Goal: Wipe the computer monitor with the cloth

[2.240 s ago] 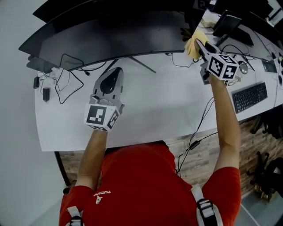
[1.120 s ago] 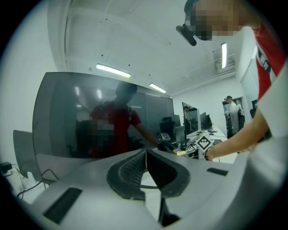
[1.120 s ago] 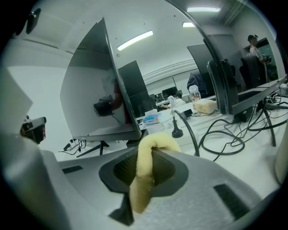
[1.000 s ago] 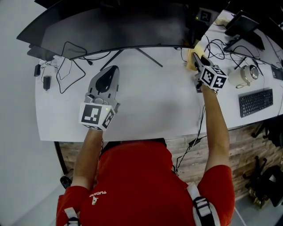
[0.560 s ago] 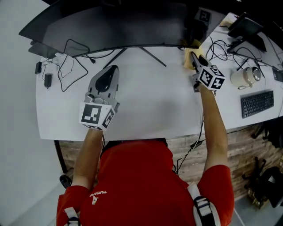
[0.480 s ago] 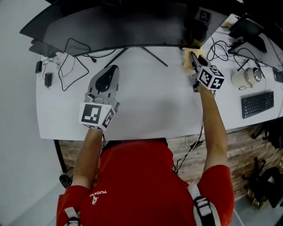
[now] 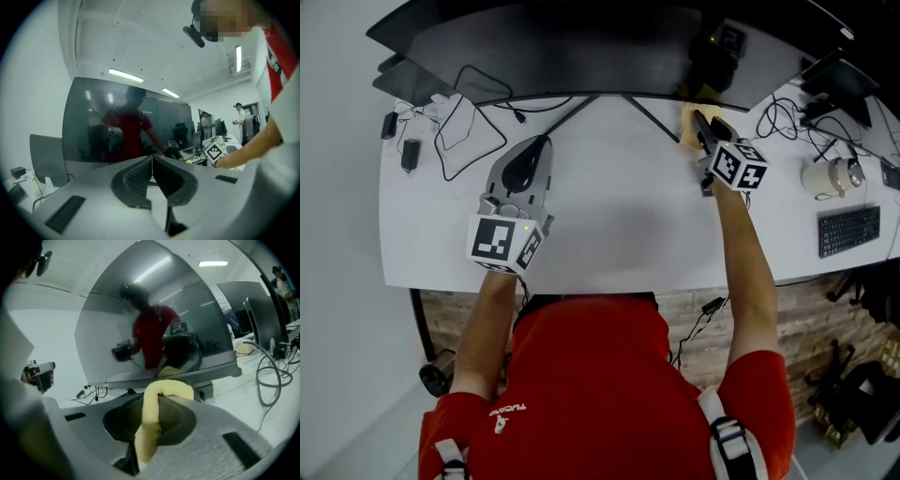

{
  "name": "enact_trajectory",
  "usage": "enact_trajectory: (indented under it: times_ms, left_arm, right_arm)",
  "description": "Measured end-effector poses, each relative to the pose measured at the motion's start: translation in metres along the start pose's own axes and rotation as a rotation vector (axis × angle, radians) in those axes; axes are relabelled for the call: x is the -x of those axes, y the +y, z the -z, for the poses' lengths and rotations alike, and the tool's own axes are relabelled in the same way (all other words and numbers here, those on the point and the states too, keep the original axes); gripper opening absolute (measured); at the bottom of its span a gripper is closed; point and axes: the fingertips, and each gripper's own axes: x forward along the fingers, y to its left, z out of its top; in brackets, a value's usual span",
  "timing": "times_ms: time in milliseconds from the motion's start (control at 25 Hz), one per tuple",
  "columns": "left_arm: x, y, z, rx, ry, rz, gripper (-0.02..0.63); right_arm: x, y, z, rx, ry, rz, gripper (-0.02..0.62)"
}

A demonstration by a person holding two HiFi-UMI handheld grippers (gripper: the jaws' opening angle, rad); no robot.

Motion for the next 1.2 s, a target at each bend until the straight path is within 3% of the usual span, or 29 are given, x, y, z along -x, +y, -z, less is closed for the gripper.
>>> enact_trajectory:
  times_ms: [1200]
  left_arm:
    - [0.087, 0.163, 0.030, 0.067, 0.001, -0.061, 0.011]
  right_arm:
    - [-0.133, 0.224, 0.029, -0.009, 0.027, -0.115, 0.058]
